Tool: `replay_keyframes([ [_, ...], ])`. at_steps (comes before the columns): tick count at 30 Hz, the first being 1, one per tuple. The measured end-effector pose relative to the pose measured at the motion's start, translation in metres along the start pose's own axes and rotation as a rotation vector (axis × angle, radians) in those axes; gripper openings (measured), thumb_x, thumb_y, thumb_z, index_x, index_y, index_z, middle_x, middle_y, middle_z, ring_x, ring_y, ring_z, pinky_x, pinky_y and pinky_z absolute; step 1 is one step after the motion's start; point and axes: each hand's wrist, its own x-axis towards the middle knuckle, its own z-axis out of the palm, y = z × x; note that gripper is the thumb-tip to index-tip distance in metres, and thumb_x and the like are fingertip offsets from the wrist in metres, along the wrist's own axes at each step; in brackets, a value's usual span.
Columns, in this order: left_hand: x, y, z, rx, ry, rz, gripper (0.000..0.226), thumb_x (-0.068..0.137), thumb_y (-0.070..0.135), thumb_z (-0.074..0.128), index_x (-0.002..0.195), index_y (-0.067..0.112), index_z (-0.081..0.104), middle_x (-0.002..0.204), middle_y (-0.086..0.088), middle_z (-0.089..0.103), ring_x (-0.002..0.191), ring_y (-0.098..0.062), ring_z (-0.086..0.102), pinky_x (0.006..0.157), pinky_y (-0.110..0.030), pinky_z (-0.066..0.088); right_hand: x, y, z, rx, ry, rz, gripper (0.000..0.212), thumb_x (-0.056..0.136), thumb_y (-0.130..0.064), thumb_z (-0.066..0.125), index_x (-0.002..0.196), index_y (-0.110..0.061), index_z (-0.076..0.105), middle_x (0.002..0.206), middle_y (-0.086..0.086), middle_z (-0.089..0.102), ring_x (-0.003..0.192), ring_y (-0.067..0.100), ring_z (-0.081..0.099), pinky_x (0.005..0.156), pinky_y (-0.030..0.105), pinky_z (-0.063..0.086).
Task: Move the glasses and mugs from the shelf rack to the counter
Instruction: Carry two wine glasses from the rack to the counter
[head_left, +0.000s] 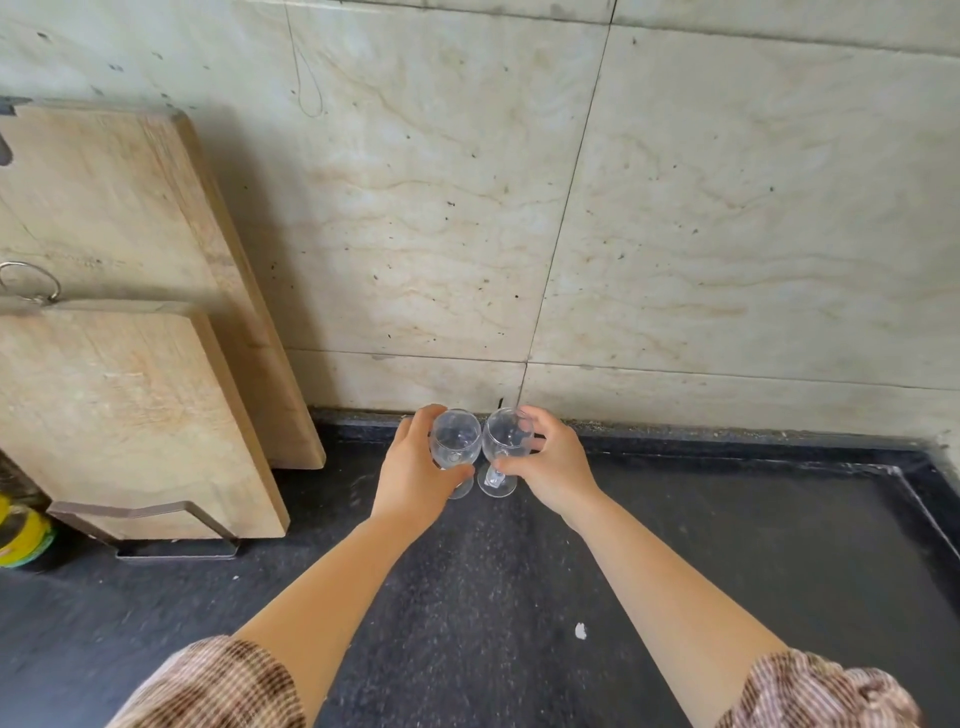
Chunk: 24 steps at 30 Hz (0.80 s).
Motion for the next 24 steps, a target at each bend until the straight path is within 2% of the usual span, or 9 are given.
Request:
replay_keyframes([
  [4,0.0,-0.001,0.002,-0.007,-0.002,-0.013,0.068,0.07,0.016,0.082,0.127,0.029,0.046,0.124,0.003,0.056,0.103,-0.015,0.057,0.088,-0.035,0.055,0.0,0.001,0.002,-0.007,0.0,0.008,0.071,0.07,-0.006,0.081,0.132,-0.025,0.05,0.133,-0.001,0.056,0.115,0.018,0.057,0.097,0.039,0.049],
  [7,0.0,-0.002,0.002,0.019,-0.022,-0.027,0.077,0.072,0.016,0.082,0.135,0.028,0.041,0.131,0.0,0.056,0.109,-0.018,0.058,0.09,-0.037,0.055,-0.004,0.0,0.003,-0.029,-0.001,0.002,0.073,0.073,-0.006,0.079,0.136,-0.024,0.048,0.135,-0.002,0.055,0.117,0.017,0.055,0.094,0.033,0.047],
  [9,-0.002,0.0,0.0,0.048,-0.047,-0.043,0.086,0.072,0.017,0.081,0.142,0.028,0.034,0.137,-0.002,0.052,0.115,-0.02,0.057,0.092,-0.035,0.053,-0.009,-0.003,0.001,-0.076,0.007,-0.027,0.073,0.073,-0.006,0.079,0.137,-0.021,0.049,0.128,-0.003,0.056,0.113,0.013,0.052,0.089,0.027,0.042],
  [12,-0.011,0.005,-0.01,0.071,-0.065,-0.077,0.092,0.074,0.021,0.08,0.148,0.026,0.026,0.145,-0.004,0.046,0.123,-0.023,0.052,0.095,-0.034,0.047,-0.022,-0.009,-0.001,-0.168,0.086,-0.101,0.062,0.072,-0.009,0.08,0.128,-0.016,0.054,0.111,-0.007,0.053,0.102,0.009,0.047,0.083,0.022,0.035],
  [15,-0.03,0.008,-0.028,0.092,-0.025,-0.085,0.083,0.08,0.025,0.076,0.148,0.026,0.026,0.145,-0.006,0.044,0.126,-0.023,0.05,0.098,-0.035,0.045,-0.038,-0.011,0.003,-0.352,0.194,-0.223,0.057,0.077,-0.02,0.076,0.129,-0.017,0.052,0.126,-0.004,0.053,0.121,0.015,0.043,0.091,0.02,0.034],
  [17,-0.047,0.007,-0.044,0.105,0.008,-0.1,0.072,0.086,0.026,0.069,0.146,0.023,0.03,0.144,-0.007,0.045,0.123,-0.023,0.051,0.095,-0.033,0.046,-0.053,-0.015,0.012,-0.446,0.195,-0.317,0.049,0.083,-0.022,0.07,0.128,-0.016,0.052,0.128,-0.002,0.052,0.124,0.017,0.041,0.095,0.022,0.036],
  [21,-0.095,0.0,-0.089,0.221,0.029,-0.1,0.046,0.094,0.024,0.055,0.138,0.02,0.041,0.139,-0.004,0.046,0.111,-0.021,0.056,0.083,-0.029,0.046,-0.091,-0.034,0.045,-0.502,0.075,-0.466,0.039,0.089,-0.023,0.063,0.125,-0.009,0.054,0.123,0.002,0.055,0.121,0.02,0.044,0.094,0.027,0.039],
  [24,-0.143,-0.011,-0.127,0.339,0.059,-0.096,0.041,0.094,0.022,0.052,0.135,0.022,0.044,0.136,-0.001,0.047,0.112,-0.02,0.054,0.082,-0.031,0.049,-0.127,-0.049,0.084,-0.556,-0.014,-0.556,0.04,0.091,-0.027,0.06,0.127,-0.011,0.053,0.127,0.001,0.055,0.123,0.018,0.044,0.095,0.027,0.037],
])
